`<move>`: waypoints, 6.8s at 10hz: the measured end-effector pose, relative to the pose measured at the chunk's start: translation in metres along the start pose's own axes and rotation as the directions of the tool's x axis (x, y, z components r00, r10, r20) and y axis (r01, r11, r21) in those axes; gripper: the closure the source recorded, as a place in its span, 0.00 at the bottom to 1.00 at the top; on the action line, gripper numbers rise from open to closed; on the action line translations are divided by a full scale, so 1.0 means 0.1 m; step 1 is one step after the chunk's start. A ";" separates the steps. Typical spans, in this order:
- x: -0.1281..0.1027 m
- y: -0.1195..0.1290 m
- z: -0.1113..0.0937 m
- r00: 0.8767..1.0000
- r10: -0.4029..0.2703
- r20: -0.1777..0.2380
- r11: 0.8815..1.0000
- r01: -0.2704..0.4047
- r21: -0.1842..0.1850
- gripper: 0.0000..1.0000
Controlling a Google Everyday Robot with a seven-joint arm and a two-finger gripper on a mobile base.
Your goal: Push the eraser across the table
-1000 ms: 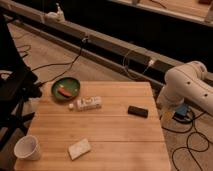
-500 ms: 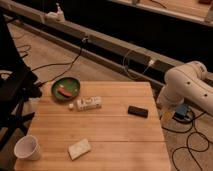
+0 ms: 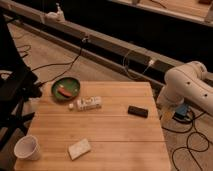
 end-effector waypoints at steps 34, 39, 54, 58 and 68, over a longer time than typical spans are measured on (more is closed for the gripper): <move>0.15 -0.48 1.75 0.998 0.056 0.007 0.995 -0.056 -0.085 1.00; 0.07 -0.52 2.02 0.999 0.030 -0.023 0.997 -0.032 -0.077 1.00; -1.80 -0.42 2.01 0.938 -0.183 0.294 0.973 0.215 -0.080 1.00; -2.58 -0.26 1.87 0.861 -0.298 0.413 0.934 0.352 -0.059 1.00; -2.00 -0.25 1.58 0.885 -0.355 0.300 0.899 0.412 -0.152 1.00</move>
